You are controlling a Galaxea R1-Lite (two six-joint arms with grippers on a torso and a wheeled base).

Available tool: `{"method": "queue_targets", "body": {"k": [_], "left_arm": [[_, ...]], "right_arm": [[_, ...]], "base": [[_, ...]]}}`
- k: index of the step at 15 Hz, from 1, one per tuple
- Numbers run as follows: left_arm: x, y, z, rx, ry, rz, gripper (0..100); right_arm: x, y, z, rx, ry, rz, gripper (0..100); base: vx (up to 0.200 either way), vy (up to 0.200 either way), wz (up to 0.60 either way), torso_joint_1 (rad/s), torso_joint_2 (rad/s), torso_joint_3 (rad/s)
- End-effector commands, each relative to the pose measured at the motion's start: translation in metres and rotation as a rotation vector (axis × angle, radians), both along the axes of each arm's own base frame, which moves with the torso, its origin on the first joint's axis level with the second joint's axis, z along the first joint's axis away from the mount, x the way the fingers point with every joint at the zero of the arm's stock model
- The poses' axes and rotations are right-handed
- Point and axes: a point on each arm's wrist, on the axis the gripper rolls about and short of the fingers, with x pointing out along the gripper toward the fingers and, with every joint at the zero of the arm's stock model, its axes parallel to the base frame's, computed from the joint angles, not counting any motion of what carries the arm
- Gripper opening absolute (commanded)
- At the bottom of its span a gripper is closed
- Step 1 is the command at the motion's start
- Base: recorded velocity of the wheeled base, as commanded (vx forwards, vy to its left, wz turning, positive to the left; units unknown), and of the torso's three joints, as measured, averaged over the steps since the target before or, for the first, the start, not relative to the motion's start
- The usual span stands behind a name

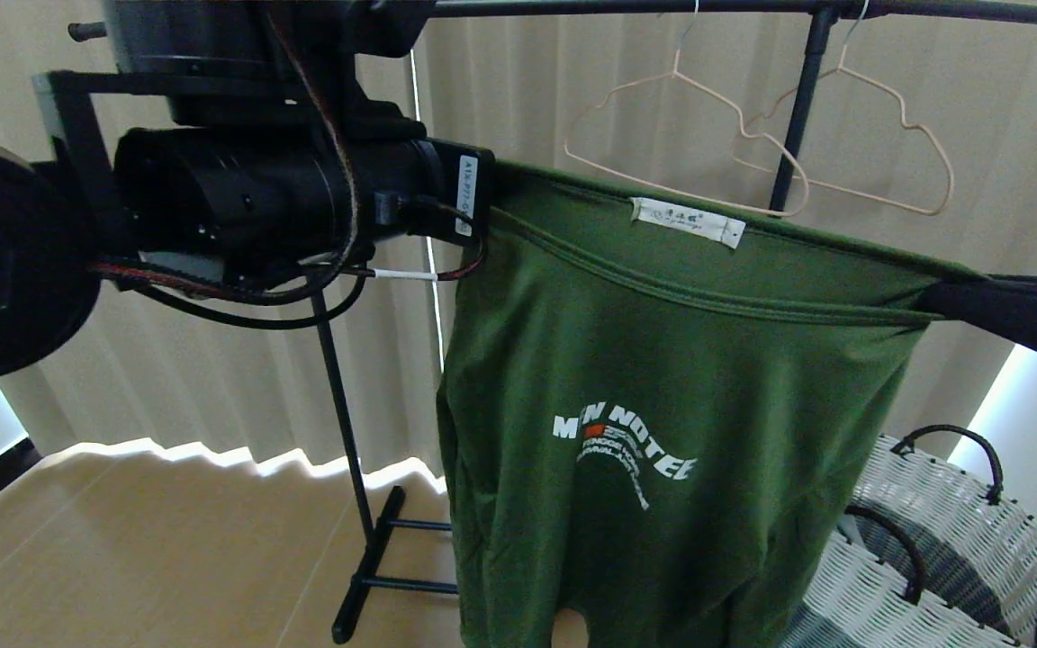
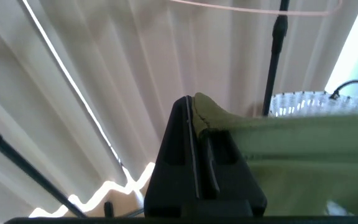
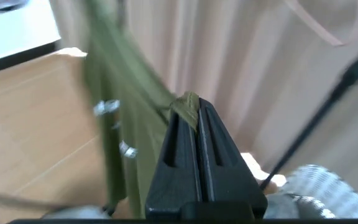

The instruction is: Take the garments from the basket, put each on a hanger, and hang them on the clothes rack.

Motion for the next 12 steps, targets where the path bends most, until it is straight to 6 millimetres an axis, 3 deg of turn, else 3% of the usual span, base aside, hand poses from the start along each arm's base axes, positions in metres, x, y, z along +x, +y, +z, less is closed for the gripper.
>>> {"method": "queue_targets", "body": {"k": [1,6,9,12], "left_arm": [[0.011,-0.008,-0.007,0.011,0.015,0.005,0],[0.014,0.003,-0.006,0.009,0.017,0.035,0],[-0.001,0.015,-0.002,0.002,0.016,0.035,0],[-0.031,0.038,-0.006,0.014,0.032,0.028,0]], "right_arm": [[-0.017,-0.005,0.008,0.027,-0.049,0.028,0],[-0.003,-0.003,0.001,0.005,-0.019,-0.015,0],[0.024,-0.003,-0.001,0.006,-0.025,-0.092,0],[0.067,0.003,0.005,0.027,-0.068,-0.146,0]], "base": [[0.0,0.0,0.0,0.0,0.0,0.0],[0.0,0.0,0.0,0.0,0.0,0.0],[0.0,0.0,0.0,0.0,0.0,0.0],[0.0,0.0,0.0,0.0,0.0,0.0]]}}
